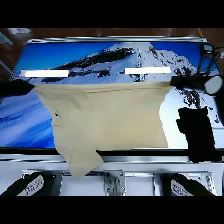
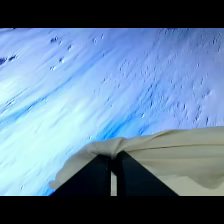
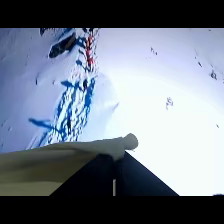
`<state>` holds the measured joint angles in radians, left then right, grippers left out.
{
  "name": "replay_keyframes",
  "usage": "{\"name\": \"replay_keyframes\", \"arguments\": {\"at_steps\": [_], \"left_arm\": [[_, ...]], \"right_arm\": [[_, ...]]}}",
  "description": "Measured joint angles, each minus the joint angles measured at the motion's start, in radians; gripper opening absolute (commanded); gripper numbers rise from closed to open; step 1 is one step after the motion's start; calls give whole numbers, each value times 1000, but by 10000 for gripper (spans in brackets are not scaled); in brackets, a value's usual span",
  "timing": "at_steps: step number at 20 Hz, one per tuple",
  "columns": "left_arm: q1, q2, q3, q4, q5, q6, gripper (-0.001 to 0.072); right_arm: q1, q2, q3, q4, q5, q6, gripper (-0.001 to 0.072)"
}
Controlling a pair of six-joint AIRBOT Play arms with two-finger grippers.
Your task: Fold the shirts.
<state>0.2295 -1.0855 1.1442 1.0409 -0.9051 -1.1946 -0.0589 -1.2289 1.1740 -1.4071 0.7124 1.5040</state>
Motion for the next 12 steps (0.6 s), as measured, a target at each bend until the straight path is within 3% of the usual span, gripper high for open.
{"name": "replay_keyframes", "arguments": {"at_steps": [6, 12], "left_arm": [[-122, -314, -12, -197, 456, 19, 37], [-205, -463, -14, -257, 610, 27, 38]], "right_arm": [[0, -296, -12, 93, -447, 0, 60], [0, -399, -12, 111, -591, 0, 60]]}}
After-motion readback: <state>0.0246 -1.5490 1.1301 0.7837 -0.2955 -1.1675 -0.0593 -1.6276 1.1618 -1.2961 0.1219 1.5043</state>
